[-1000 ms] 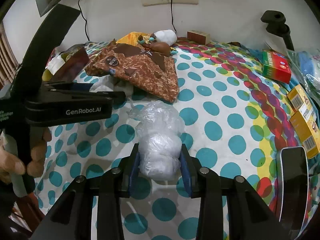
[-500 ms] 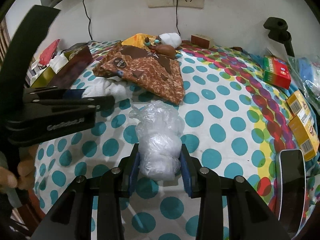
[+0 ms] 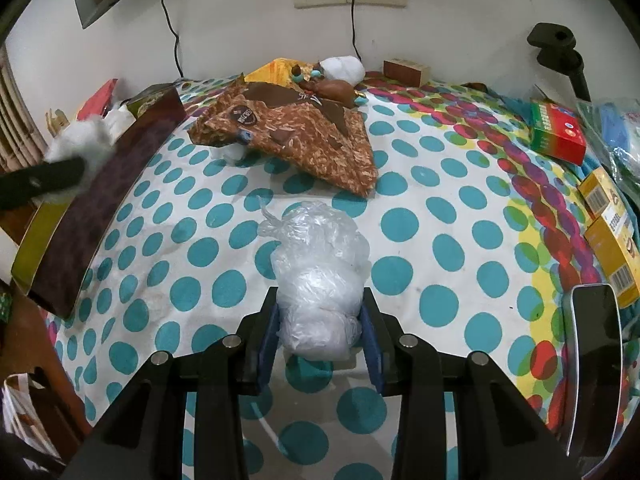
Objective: Organize objects
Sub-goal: 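Carry white knotted cloth into gold tray with left tool and release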
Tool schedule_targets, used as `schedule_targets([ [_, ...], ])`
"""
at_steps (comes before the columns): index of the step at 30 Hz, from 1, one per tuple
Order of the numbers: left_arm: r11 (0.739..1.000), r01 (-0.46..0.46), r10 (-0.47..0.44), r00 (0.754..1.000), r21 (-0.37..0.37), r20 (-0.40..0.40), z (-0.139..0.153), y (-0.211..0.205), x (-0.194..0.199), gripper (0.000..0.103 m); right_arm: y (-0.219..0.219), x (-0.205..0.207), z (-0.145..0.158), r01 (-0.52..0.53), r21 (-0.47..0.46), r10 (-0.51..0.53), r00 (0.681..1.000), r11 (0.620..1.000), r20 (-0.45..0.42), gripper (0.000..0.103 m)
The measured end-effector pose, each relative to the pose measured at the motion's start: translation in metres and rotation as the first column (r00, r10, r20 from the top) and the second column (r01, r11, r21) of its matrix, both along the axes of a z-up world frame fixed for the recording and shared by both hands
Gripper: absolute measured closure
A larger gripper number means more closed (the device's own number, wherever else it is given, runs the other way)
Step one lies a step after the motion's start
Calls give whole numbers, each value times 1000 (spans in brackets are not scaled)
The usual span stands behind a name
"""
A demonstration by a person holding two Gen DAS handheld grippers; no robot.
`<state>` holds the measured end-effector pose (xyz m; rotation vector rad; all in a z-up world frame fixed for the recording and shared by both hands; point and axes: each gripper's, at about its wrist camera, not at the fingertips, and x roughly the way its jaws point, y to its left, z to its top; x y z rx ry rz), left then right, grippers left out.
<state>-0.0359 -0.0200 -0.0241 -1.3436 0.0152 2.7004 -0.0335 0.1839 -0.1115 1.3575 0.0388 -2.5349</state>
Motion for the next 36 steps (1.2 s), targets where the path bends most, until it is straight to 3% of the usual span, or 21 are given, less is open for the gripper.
schedule_targets([
  [7, 987, -156, 155, 987, -26, -32, 17, -71, -9, 60, -1, 0, 1, 2, 1, -2, 1000, 1000, 0, 68],
  [10, 972, -233, 233, 973, -17, -11, 8, -100, -23, 60, -2, 0, 0, -1, 6, 1, 1000, 1000, 0, 68],
  [16, 954, -297, 299, 953, -51, 44, -20, -135, -63, 60, -7, -2, 0, -1, 19, 1, 1000, 1000, 3, 68],
  [26, 960, -272, 279, 954, -72, 109, -54, -139, -125, 59, -8, -6, -1, 15, 30, -15, 1000, 999, 11, 68],
  [36, 962, -257, 268, 956, -96, 124, -69, -136, -146, 57, -9, -8, -1, 15, 40, -15, 1000, 999, 11, 68],
])
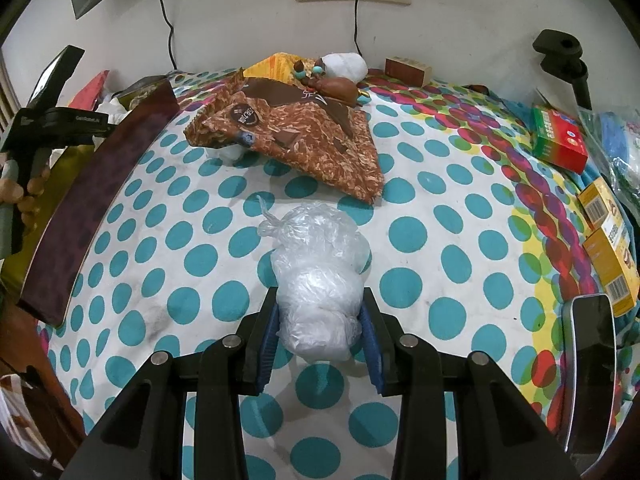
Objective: Organize objects
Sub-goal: 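Carry white knotted cloth into gold tray with left tool and release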
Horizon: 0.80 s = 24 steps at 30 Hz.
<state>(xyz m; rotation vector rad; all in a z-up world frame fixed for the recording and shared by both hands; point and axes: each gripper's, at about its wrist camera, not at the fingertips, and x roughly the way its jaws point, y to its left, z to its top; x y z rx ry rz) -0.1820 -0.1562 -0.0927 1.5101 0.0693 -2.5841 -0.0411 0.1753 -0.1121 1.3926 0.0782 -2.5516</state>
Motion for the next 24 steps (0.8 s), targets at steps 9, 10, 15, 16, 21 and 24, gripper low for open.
schedule_targets([
  [9, 1000, 3, -2, 1000, -25, 18, -1, -1, 6, 54, -1, 0, 0, -4, 4, 4, 1000, 1000, 2, 68],
  [10, 1000, 5, -5, 1000, -9, 13, 1, -2, 9, 53, -1, 0, 0, -4, 2, 4, 1000, 1000, 2, 68],
  [15, 999, 26, -26, 999, 20, -23, 20, -3, 27, 51, -1, 3, 3, -8, 4, 9, 1000, 1000, -8, 68],
  [16, 999, 27, -26, 999, 31, -32, 24, -4, 31, 51, 0, 6, 5, -16, 4, 16, 1000, 1000, -14, 68],
  [21, 996, 5, 3, 996, 88, -93, 55, -12, 71, 51, -6, 17, 21, -53, -1, 53, 998, 999, -41, 68],
  [24, 997, 12, -3, 994, 80, -112, 68, -12, 100, 51, -16, 21, 35, -86, -8, 86, 994, 996, -65, 68],
])
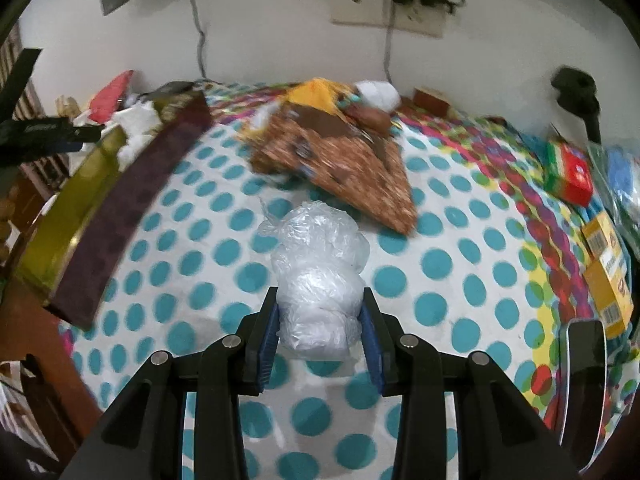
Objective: Organize objects
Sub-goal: 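Carry white knotted cloth into gold tray with left tool and release, then carry clear plastic bundle into gold tray with right tool and release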
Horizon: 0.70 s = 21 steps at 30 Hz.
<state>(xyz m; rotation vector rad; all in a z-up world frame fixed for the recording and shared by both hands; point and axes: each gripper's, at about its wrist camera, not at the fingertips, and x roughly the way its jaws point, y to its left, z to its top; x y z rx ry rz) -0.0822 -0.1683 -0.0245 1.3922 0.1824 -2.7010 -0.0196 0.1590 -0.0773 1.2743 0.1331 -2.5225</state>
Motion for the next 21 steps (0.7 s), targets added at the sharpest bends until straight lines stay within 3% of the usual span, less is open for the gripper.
schedule_targets([
  [3, 999, -36, 36, 998, -5, -50, 9, -3, 40, 49, -19, -1, 15, -41, -23, 41, 999, 999, -14, 68],
  [7, 996, -66, 71, 994, 55, -86, 11, -11, 88, 47, -65, -11, 31, -116, -15, 116, 993, 993, -34, 68],
  [11, 997, -82, 83, 993, 12, -81, 9, -15, 120, 47, -118, -24, 47, -206, -31, 204, 978, 978, -43, 68],
  [14, 997, -77, 76, 994, -15, -82, 8, -16, 138, 47, -161, -34, 58, -266, -24, 264, 963, 964, -58, 68],
  [21, 992, -124, 125, 990, 25, -68, 3, -42, 157, 47, -267, -73, 53, -357, 7, 356, 934, 934, 4, 68],
])
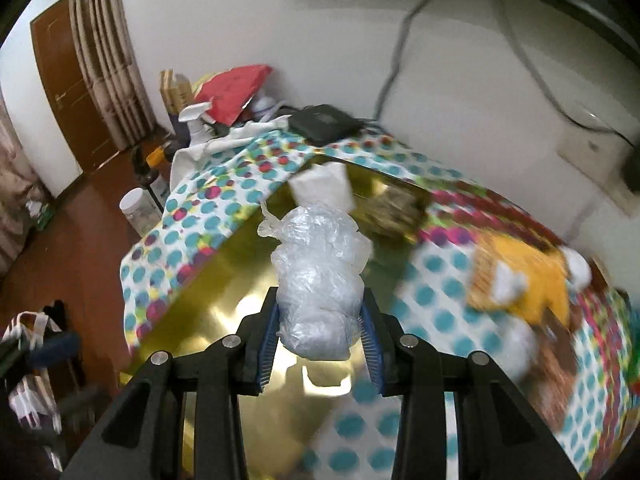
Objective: Organize objects
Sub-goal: 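Carry clear plastic bundle into gold tray with right tool and release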
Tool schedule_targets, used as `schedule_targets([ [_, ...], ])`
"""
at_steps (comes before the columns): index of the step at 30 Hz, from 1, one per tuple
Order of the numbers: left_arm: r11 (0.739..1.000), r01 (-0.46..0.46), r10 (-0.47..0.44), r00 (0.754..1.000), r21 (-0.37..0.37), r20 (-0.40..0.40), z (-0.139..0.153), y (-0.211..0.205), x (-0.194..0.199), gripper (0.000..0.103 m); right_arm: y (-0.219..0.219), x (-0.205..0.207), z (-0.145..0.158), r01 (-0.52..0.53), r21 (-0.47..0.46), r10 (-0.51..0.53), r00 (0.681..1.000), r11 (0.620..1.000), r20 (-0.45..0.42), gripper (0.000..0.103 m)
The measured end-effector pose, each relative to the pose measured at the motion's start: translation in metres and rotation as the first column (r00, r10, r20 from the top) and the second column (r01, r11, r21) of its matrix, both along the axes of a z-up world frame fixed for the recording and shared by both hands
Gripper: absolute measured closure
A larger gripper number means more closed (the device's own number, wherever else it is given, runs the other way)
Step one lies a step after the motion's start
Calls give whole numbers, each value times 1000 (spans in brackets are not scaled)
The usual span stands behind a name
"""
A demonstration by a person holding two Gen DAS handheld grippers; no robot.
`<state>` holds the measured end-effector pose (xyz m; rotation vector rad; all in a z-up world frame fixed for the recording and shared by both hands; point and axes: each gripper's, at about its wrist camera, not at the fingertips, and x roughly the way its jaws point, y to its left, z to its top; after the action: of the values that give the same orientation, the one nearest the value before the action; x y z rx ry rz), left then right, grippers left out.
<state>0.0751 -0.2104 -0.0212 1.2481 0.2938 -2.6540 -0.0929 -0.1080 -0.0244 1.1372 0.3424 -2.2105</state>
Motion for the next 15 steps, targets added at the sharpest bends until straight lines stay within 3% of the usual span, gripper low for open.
schedule_targets([
  [3, 999, -38, 38, 999, -7, 19, -4, -12, 1, 47, -36, -18, -17, -13, 52, 11, 999, 999, 44, 68],
  [7, 996, -83, 84, 995, -16, 45, -10, -27, 1, 47, -68, -32, -40, -14, 158, 9, 999, 987, 34, 68],
  [15, 994, -109, 111, 991, -26, 70, -18, -40, -3, 47, -91, -46, -54, -4, 221, -2, 1000, 975, 27, 68],
])
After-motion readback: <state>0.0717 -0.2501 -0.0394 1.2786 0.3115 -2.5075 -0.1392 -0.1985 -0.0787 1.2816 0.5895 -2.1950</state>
